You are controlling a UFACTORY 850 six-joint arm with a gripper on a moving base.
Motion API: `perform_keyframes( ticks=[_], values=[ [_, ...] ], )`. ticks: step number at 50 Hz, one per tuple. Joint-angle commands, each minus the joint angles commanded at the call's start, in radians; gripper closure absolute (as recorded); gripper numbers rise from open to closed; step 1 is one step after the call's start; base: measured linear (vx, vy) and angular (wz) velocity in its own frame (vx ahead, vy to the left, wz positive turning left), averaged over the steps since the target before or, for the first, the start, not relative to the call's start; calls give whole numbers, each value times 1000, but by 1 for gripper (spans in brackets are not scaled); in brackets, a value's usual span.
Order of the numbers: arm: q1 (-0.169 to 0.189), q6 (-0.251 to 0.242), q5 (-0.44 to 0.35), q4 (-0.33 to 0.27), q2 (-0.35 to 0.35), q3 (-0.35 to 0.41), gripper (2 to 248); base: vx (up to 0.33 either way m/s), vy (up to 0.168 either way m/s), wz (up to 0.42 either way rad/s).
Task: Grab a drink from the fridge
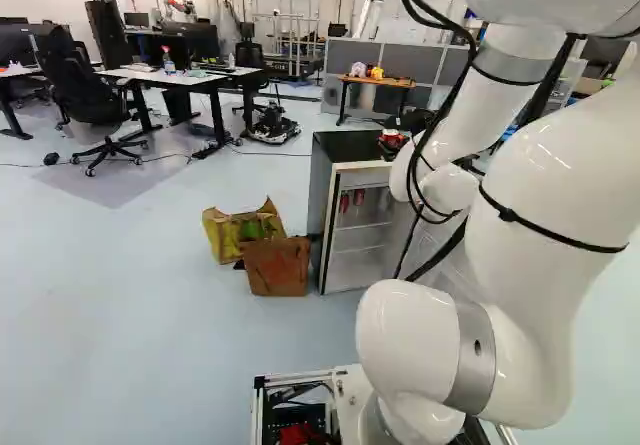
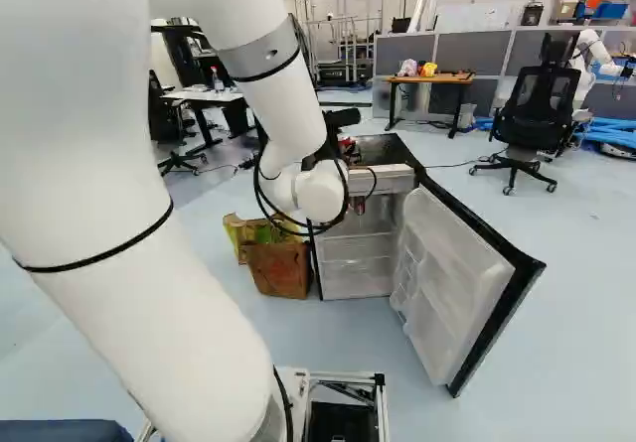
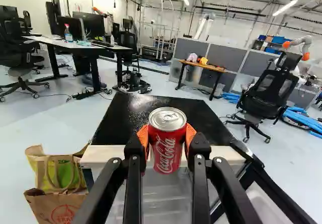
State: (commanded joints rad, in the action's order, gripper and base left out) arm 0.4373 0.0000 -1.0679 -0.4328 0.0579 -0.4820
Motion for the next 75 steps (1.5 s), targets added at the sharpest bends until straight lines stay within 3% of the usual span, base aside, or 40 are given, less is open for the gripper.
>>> perform_keyframes(
  ticks=[33, 75],
  values=[
    [-83, 0, 7, 77, 110, -119, 157, 0, 0, 0],
    [-174, 0, 100, 219, 248, -278, 157, 0, 0, 0]
  ],
)
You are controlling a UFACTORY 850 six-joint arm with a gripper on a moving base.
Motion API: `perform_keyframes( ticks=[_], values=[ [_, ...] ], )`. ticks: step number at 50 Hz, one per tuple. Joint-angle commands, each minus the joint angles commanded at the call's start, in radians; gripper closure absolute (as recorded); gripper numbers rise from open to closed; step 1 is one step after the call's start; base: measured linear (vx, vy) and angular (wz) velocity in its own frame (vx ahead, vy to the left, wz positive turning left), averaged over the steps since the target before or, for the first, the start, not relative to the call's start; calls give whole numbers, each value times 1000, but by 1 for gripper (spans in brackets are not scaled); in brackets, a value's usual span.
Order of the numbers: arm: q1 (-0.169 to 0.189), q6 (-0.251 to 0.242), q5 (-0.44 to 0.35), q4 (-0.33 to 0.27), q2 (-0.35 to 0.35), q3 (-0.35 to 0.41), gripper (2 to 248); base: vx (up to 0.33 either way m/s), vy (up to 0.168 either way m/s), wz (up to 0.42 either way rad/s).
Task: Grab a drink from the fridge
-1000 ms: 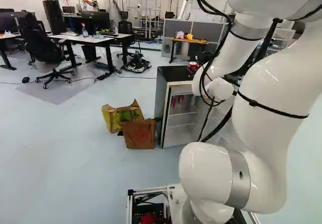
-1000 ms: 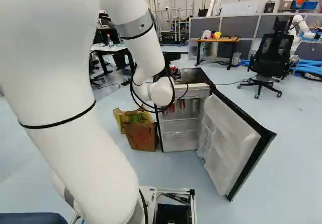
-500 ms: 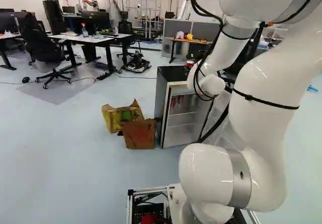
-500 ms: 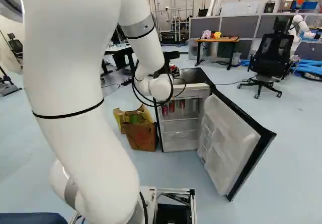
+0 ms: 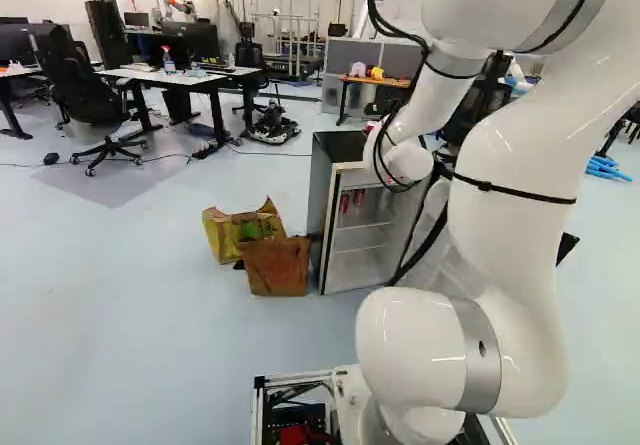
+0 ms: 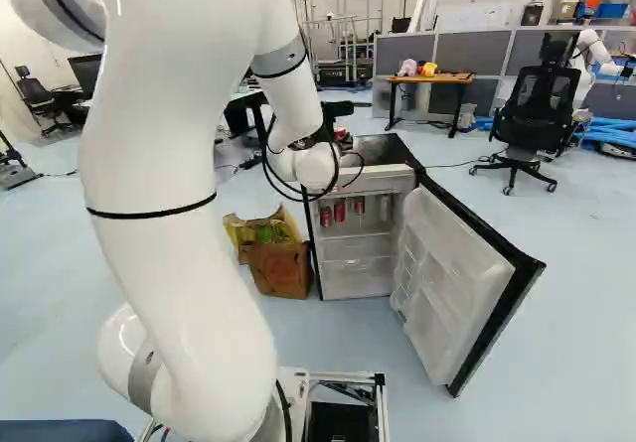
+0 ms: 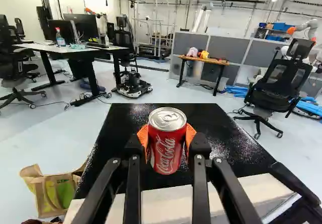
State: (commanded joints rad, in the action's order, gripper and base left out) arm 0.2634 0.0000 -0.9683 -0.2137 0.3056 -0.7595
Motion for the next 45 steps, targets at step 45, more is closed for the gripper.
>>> perform_keyframes(
  ticks=[45],
  values=[
    [-63, 0, 107, 142, 66, -80, 157, 0, 0, 0]
  ],
)
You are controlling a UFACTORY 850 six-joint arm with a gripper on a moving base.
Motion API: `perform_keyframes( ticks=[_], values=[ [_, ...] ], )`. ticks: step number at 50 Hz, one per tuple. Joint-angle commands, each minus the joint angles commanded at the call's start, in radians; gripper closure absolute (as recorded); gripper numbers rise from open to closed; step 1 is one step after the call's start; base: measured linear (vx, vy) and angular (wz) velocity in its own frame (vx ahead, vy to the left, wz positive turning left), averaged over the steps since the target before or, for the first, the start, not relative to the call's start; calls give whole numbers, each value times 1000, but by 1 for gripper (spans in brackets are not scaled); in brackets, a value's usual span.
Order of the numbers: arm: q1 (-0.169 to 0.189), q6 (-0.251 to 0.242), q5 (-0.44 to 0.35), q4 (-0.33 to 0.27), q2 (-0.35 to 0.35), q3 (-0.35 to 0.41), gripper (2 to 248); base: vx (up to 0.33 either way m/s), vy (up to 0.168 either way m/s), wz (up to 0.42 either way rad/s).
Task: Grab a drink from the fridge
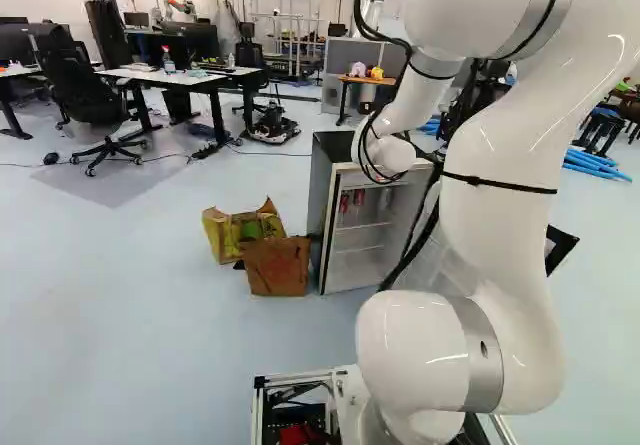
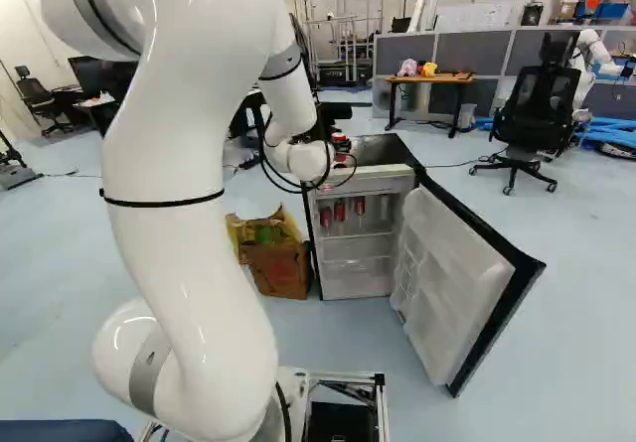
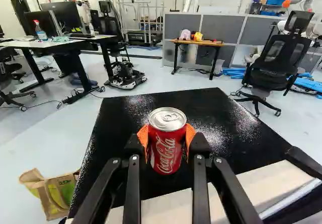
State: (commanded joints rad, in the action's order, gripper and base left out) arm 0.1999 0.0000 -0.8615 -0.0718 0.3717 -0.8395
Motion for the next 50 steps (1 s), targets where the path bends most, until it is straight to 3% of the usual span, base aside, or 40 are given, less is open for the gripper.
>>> perform_keyframes(
  ticks=[23, 50],
  values=[
    [-26, 0, 0, 0, 35, -43, 157, 0, 0, 0],
    [-27, 0, 0, 0, 44, -45, 157, 0, 0, 0]
  ],
)
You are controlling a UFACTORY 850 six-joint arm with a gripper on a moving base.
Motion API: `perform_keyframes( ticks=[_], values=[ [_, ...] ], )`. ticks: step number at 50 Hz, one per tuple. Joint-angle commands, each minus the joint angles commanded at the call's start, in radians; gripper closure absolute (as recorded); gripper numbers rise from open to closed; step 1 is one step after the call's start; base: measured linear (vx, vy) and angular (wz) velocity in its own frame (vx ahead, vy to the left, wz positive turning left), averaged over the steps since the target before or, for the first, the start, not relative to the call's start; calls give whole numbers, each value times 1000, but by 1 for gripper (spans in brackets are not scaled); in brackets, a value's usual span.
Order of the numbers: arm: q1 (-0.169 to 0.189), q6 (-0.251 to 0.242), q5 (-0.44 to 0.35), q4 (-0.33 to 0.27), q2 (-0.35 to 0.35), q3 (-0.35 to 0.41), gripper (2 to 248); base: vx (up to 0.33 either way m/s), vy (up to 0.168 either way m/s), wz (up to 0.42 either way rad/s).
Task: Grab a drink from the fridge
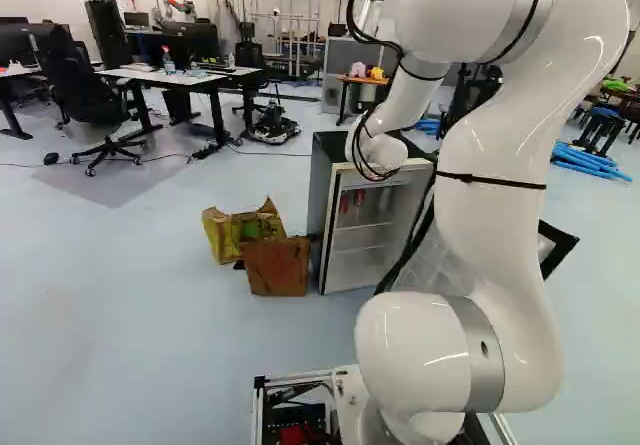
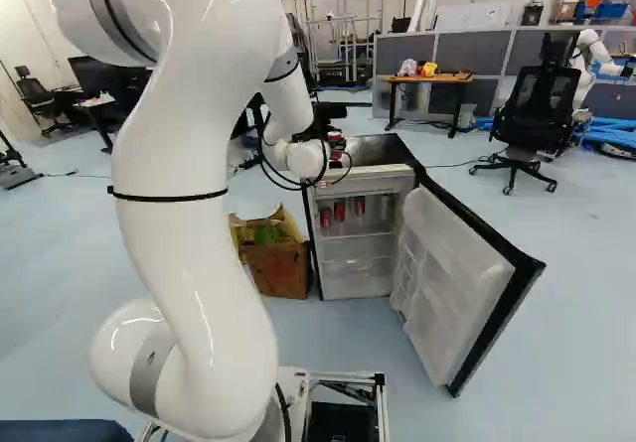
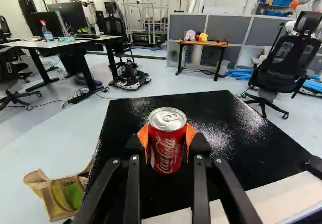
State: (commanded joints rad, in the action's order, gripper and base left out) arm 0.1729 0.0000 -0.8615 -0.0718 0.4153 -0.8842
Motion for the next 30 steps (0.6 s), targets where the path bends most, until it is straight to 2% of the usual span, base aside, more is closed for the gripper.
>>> perform_keyframes(
  ticks=[23, 24, 29, 30],
  values=[
    [0, 0, 0, 0, 11, -1, 157, 0, 0, 0],
    [0, 0, 0, 0, 11, -1, 150, 0, 0, 0],
    [0, 0, 0, 0, 11, -1, 150, 0, 0, 0],
    [0, 0, 0, 0, 11, -1, 119, 0, 0, 0]
  ],
)
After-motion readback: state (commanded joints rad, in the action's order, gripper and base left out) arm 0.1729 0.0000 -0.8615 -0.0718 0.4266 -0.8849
